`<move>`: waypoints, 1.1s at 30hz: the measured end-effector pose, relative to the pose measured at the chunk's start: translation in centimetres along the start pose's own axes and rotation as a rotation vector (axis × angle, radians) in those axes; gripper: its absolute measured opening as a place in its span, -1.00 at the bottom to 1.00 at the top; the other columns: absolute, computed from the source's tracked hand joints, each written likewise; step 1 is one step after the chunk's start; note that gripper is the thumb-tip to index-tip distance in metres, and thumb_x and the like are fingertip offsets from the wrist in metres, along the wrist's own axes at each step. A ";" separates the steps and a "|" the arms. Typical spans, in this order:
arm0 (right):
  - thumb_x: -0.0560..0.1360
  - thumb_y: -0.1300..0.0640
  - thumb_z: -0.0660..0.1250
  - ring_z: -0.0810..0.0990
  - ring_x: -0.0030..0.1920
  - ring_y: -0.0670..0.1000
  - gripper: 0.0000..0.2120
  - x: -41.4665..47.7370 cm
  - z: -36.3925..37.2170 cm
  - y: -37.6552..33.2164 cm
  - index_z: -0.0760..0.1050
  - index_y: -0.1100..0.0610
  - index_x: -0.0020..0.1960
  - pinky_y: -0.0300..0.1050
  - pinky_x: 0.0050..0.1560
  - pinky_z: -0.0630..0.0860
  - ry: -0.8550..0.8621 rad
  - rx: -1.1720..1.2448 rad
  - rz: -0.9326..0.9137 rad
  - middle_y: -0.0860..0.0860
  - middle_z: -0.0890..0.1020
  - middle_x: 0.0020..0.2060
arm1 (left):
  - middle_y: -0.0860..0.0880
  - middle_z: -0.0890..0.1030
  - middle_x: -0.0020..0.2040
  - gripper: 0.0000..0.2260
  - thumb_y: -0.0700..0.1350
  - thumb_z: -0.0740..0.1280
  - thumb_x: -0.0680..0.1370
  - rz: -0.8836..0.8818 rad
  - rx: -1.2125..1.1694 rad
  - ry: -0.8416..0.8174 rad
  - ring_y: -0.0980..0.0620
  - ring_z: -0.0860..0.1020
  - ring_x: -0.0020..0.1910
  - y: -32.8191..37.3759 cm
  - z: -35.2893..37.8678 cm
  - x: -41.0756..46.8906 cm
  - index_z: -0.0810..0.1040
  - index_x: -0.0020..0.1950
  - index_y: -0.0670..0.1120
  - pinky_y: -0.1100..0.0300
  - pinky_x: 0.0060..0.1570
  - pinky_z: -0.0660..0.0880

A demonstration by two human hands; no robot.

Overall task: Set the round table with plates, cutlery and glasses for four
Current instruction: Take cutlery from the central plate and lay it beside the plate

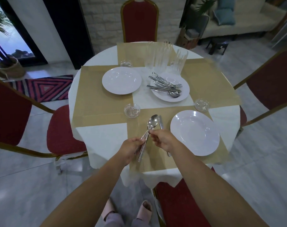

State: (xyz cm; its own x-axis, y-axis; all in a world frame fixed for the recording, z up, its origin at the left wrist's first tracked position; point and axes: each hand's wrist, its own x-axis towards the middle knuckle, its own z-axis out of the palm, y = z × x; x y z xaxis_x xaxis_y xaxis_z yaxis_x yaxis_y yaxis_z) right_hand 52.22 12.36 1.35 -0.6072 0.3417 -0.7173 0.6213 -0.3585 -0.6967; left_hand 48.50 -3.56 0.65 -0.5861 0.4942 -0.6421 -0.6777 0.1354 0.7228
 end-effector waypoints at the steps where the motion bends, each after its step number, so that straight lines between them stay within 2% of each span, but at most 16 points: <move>1: 0.53 0.16 0.36 0.50 -0.49 -0.16 -0.57 0.0 -0.1 0.0 0.38 0.04 0.37 -0.32 -0.48 0.41 0.000 0.011 0.005 -0.09 0.59 -0.47 | -0.08 0.58 -0.27 -0.94 -0.24 0.33 0.55 -0.006 -0.045 0.027 0.02 0.50 -0.29 -0.1 0.1 0.1 0.60 -0.08 -0.17 0.19 -0.16 0.47; 3: 0.58 0.16 0.28 0.57 -0.46 -0.13 -0.67 0.2 -0.5 0.0 0.34 -0.04 0.31 -0.27 -0.43 0.50 0.005 0.032 0.018 -0.10 0.62 -0.47 | -0.06 0.55 -0.31 -0.92 -0.24 0.30 0.57 -0.021 -0.118 0.082 0.05 0.48 -0.34 -0.3 0.4 0.5 0.57 -0.09 -0.17 0.22 -0.27 0.47; 6: 0.62 0.17 0.20 0.64 -0.38 -0.04 -0.72 0.4 -1.1 -0.1 0.33 -0.04 0.30 -0.18 -0.37 0.58 0.008 0.036 0.011 -0.02 0.64 -0.42 | -0.04 0.45 -0.36 -0.89 -0.22 0.24 0.57 -0.063 -0.152 0.151 0.07 0.36 -0.43 -0.5 0.8 1.1 0.53 -0.13 -0.15 0.22 -0.36 0.30; 9: 0.63 0.17 0.20 0.62 -0.33 0.03 -0.80 0.5 -1.7 -0.3 0.43 0.12 0.24 -0.13 -0.37 0.58 0.055 -0.004 -0.009 0.07 0.59 -0.28 | -0.03 0.42 -0.42 -0.84 -0.26 0.20 0.53 -0.093 -0.149 0.222 0.08 0.34 -0.54 -0.8 1.1 1.5 0.54 -0.18 -0.15 0.25 -0.45 0.27; 11: 0.64 0.17 0.19 0.62 -0.30 0.05 -0.86 0.9 -2.0 -0.3 0.48 0.17 0.14 -0.13 -0.36 0.58 0.093 -0.025 -0.012 0.09 0.59 -0.25 | -0.05 0.47 -0.40 -0.84 -0.27 0.21 0.50 -0.090 -0.089 0.269 0.06 0.40 -0.51 -0.9 1.3 1.9 0.57 -0.18 -0.14 0.22 -0.43 0.33; 13: 0.62 0.18 0.21 0.63 -0.28 0.06 -0.86 1.6 -2.3 -0.4 0.49 0.18 0.12 -0.11 -0.33 0.59 0.107 -0.039 -0.008 0.09 0.61 -0.23 | -0.05 0.50 -0.35 -0.81 -0.27 0.21 0.51 -0.086 -0.021 0.315 0.02 0.42 -0.42 -0.9 1.5 2.4 0.58 -0.19 -0.12 0.16 -0.34 0.38; 15: 0.59 0.24 0.23 0.62 -0.26 0.04 -0.87 2.4 -2.4 -0.5 0.49 0.17 0.11 -0.12 -0.28 0.58 0.103 -0.084 0.009 0.08 0.62 -0.20 | -0.05 0.47 -0.36 -0.78 -0.29 0.20 0.52 -0.079 0.065 0.330 0.03 0.40 -0.43 -0.8 1.6 2.9 0.52 -0.27 -0.09 0.17 -0.35 0.38; 17: 0.54 0.31 0.26 0.58 -0.24 0.05 -0.79 3.0 -2.3 -0.7 0.44 0.08 0.12 -0.13 -0.24 0.56 0.096 -0.165 -0.014 0.11 0.59 -0.13 | -0.09 0.45 -0.39 -0.74 -0.31 0.21 0.48 -0.062 0.201 0.327 0.02 0.37 -0.47 -0.7 1.5 3.3 0.44 -0.39 -0.09 0.18 -0.37 0.36; 19: 0.50 0.36 0.29 0.52 -0.23 0.05 -0.60 3.6 -1.9 -0.8 0.36 -0.02 0.21 -0.12 -0.25 0.51 0.086 -0.252 -0.048 0.08 0.56 -0.15 | -0.10 0.44 -0.40 -0.74 -0.33 0.20 0.44 -0.053 0.337 0.324 0.01 0.36 -0.46 -0.6 1.4 3.6 0.41 -0.44 -0.11 0.17 -0.36 0.33; 22: 0.42 0.36 0.32 0.54 -0.29 0.00 -0.47 4.5 -1.3 -0.6 0.41 0.16 0.38 -0.16 -0.27 0.54 0.159 -0.441 -0.106 0.00 0.58 -0.26 | -0.10 0.53 -0.35 -0.84 -0.30 0.21 0.41 -0.028 0.543 0.297 -0.05 0.47 -0.34 -0.5 1.3 4.0 0.56 -0.31 -0.21 0.16 -0.28 0.42; 25: 0.37 0.37 0.31 0.50 -0.37 -0.08 -0.42 4.8 -0.4 -0.3 0.43 0.22 0.39 -0.36 -0.43 0.45 0.232 -0.531 -0.177 0.01 0.64 -0.20 | -0.19 0.63 -0.24 -0.84 -0.26 0.26 0.40 0.024 0.674 0.277 -0.15 0.60 -0.21 -0.5 1.3 4.6 0.61 -0.19 -0.30 0.06 -0.10 0.58; 27: 0.38 0.37 0.33 0.45 -0.41 -0.14 -0.65 4.7 -0.1 0.1 0.56 0.26 0.16 -0.41 -0.52 0.35 0.259 -0.574 -0.207 0.07 0.65 -0.07 | -0.14 0.66 -0.23 -0.87 -0.25 0.30 0.41 0.040 0.719 0.263 -0.11 0.63 -0.16 -0.2 1.5 4.4 0.64 -0.17 -0.24 0.04 -0.03 0.60; 28: 0.39 0.36 0.34 0.44 -0.41 -0.16 -0.79 4.8 -0.1 0.2 0.60 0.23 0.00 -0.40 -0.52 0.33 0.276 -0.605 -0.224 0.13 0.63 0.09 | -0.11 0.66 -0.23 -0.88 -0.25 0.32 0.41 0.047 0.733 0.251 -0.10 0.64 -0.14 -0.1 1.6 4.3 0.65 -0.17 -0.22 0.05 -0.01 0.59; 29: 0.40 0.35 0.33 0.45 -0.39 -0.17 -0.85 4.7 -0.1 0.3 0.61 0.20 -0.08 -0.41 -0.51 0.32 0.284 -0.628 -0.236 0.15 0.58 0.23 | -0.10 0.66 -0.22 -0.89 -0.25 0.32 0.41 0.051 0.748 0.244 -0.09 0.64 -0.12 0.0 1.7 4.3 0.64 -0.17 -0.20 0.05 0.01 0.59; 31: 0.45 0.34 0.31 0.49 -0.30 -0.11 -0.79 4.6 -0.2 0.4 0.61 0.20 0.04 -0.40 -0.43 0.33 0.297 -0.651 -0.267 0.10 0.56 0.26 | -0.08 0.66 -0.17 -0.88 -0.26 0.30 0.41 0.054 0.768 0.244 -0.09 0.64 -0.09 0.1 1.7 4.2 0.61 -0.13 -0.14 0.04 0.02 0.59; 33: 0.47 0.31 0.32 0.57 -0.15 -0.01 -0.63 4.4 -0.4 0.4 0.53 0.19 0.27 -0.35 -0.34 0.34 0.324 -0.668 -0.284 -0.02 0.62 0.01 | -0.08 0.64 -0.06 -0.80 -0.27 0.29 0.41 0.066 0.797 0.256 -0.09 0.62 -0.05 0.1 1.7 4.3 0.54 0.00 -0.08 0.05 0.02 0.57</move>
State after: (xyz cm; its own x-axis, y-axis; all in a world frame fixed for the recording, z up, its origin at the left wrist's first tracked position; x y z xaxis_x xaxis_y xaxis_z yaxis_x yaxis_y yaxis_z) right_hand 49.96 14.05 -2.11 -0.6764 0.6148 -0.4056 0.6922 0.3423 -0.6354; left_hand 46.64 0.01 -1.60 -0.7615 0.3255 -0.5605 -0.1776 0.7268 0.6634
